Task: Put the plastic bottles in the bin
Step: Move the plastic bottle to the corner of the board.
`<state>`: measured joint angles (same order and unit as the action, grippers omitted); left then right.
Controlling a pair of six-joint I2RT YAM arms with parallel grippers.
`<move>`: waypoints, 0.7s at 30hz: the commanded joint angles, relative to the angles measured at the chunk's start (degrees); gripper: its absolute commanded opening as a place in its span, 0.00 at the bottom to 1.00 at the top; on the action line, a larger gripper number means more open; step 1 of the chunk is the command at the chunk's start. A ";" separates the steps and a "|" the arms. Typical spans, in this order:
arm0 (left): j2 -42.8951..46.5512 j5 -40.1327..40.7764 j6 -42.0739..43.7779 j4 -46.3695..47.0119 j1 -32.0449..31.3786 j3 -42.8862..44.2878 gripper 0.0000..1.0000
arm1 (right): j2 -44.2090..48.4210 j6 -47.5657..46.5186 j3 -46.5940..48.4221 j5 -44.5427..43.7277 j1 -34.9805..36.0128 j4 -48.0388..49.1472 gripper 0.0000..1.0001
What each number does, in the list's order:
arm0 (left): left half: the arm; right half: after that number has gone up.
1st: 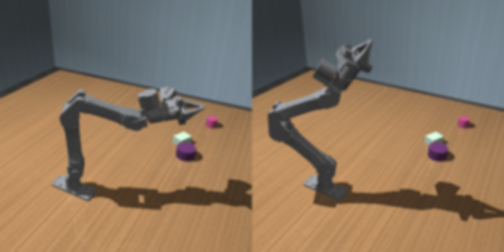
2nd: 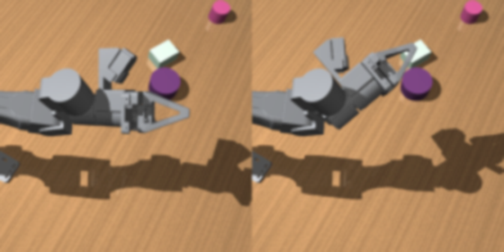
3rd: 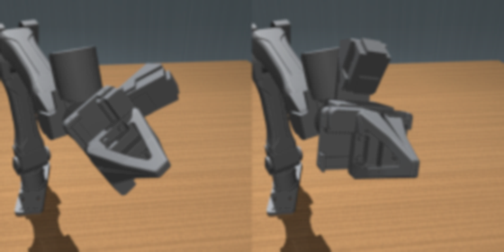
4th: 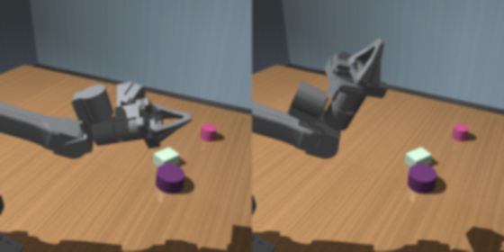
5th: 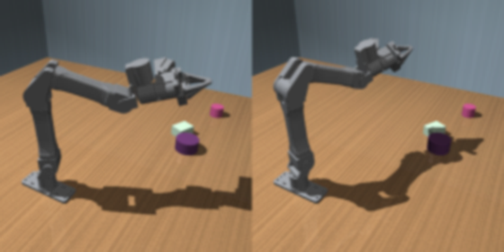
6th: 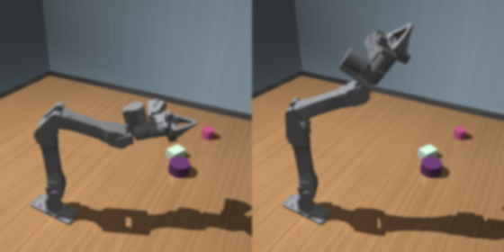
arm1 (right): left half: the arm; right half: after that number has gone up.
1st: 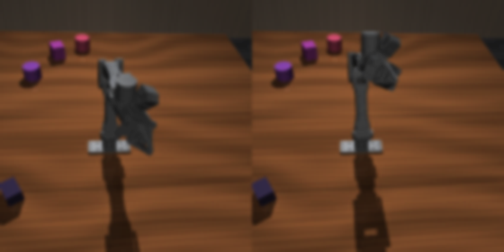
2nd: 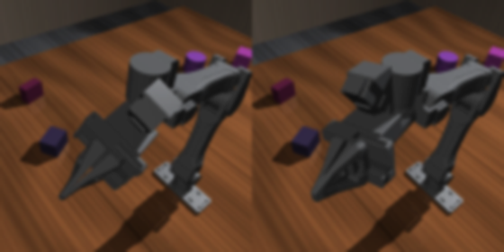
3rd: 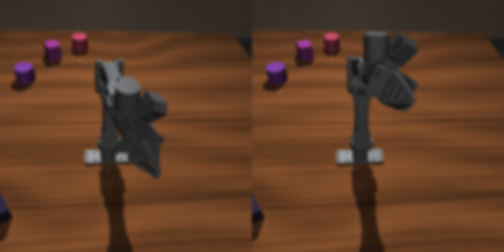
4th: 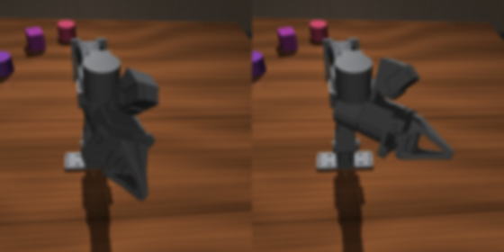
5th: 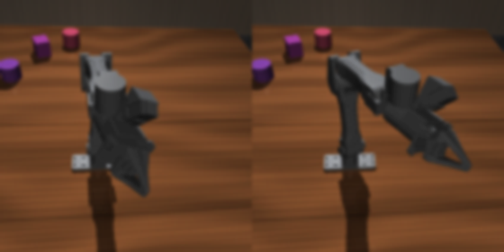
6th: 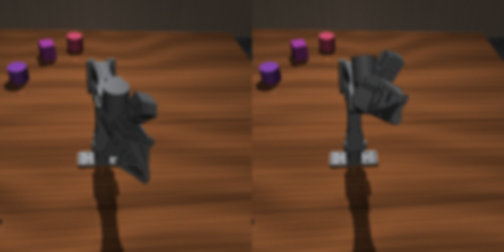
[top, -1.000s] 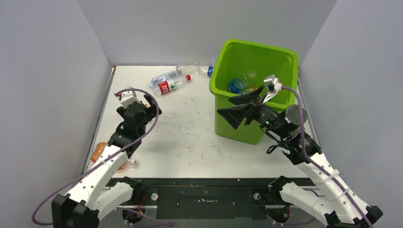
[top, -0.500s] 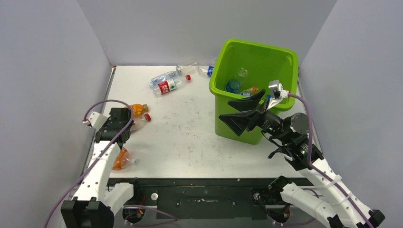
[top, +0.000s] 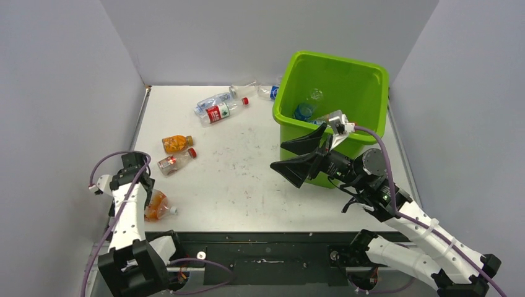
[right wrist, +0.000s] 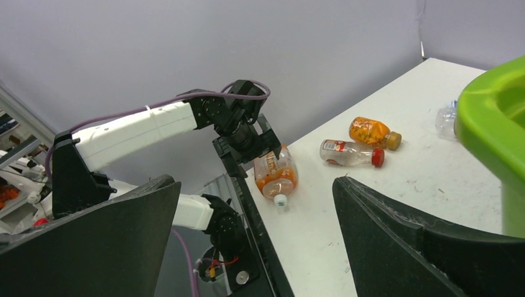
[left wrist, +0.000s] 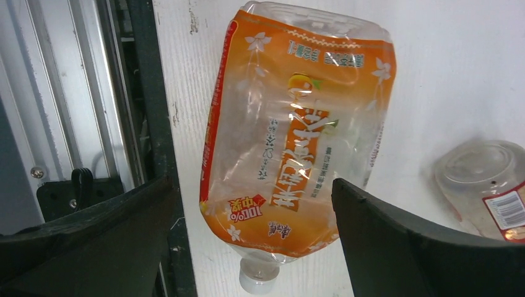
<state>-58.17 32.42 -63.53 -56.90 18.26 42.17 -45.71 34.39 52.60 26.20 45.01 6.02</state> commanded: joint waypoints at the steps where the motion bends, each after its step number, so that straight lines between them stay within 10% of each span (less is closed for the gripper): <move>1: -1.30 -3.21 3.82 4.53 2.20 -0.14 0.96 | -0.38 -2.79 1.66 -3.66 3.27 0.84 1.00; 21: -14.73 -7.46 3.47 15.35 2.32 -3.66 0.96 | -1.84 -5.86 2.28 -8.85 8.63 -1.06 1.00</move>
<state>-70.52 29.04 -61.89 -42.52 20.27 42.59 -46.81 29.56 52.66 18.79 52.88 3.14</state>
